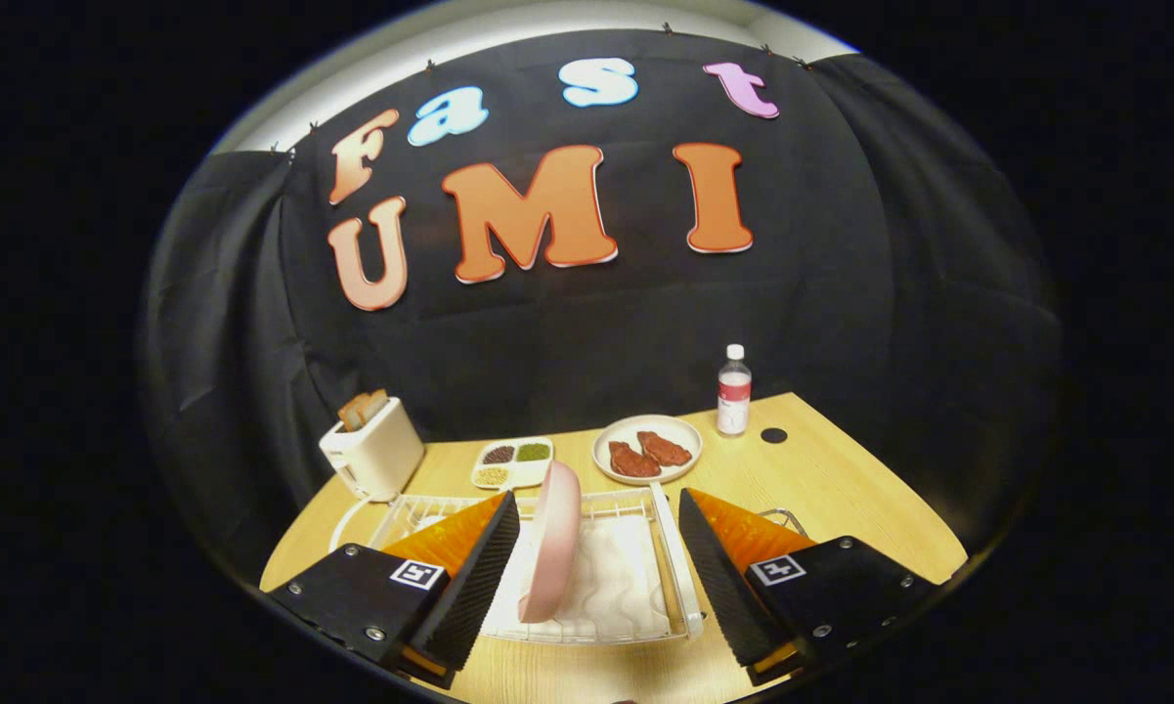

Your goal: Take the plate from the dish rack, then take the spoon from the basket and place it into the plate.

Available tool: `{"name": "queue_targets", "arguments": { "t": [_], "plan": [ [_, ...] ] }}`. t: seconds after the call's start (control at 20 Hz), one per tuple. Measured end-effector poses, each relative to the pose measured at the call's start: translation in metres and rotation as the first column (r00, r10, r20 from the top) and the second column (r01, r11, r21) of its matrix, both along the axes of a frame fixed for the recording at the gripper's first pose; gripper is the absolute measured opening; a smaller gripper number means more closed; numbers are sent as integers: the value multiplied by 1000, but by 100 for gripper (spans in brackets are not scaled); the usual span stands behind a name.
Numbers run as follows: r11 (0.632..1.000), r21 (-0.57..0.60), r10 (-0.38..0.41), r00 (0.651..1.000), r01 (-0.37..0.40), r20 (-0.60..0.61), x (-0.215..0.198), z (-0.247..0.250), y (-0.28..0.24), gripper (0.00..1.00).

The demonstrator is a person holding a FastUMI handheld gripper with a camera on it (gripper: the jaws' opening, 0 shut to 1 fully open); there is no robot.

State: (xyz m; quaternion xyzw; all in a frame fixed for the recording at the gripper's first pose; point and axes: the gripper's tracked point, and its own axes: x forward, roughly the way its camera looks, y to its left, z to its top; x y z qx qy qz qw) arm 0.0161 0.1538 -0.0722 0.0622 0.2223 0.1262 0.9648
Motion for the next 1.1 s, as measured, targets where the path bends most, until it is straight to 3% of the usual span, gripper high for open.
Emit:
{"name": "queue_targets", "arguments": {
  "t": [0.45,0.55,0.75,1.0,1.1],
  "plan": [
    [999,13,35,968,-33,-247,18,-66,44,98],
    [999,22,45,957,-41,-286,17,-75,55,93],
    [999,-3,41,942,-45,-334,20,-94,62,72],
    [1000,-14,-4,928,-1,-373,24,-103,64,34],
    [999,-41,-47,929,35,-367,26,-101,57,31]
  ]
}}
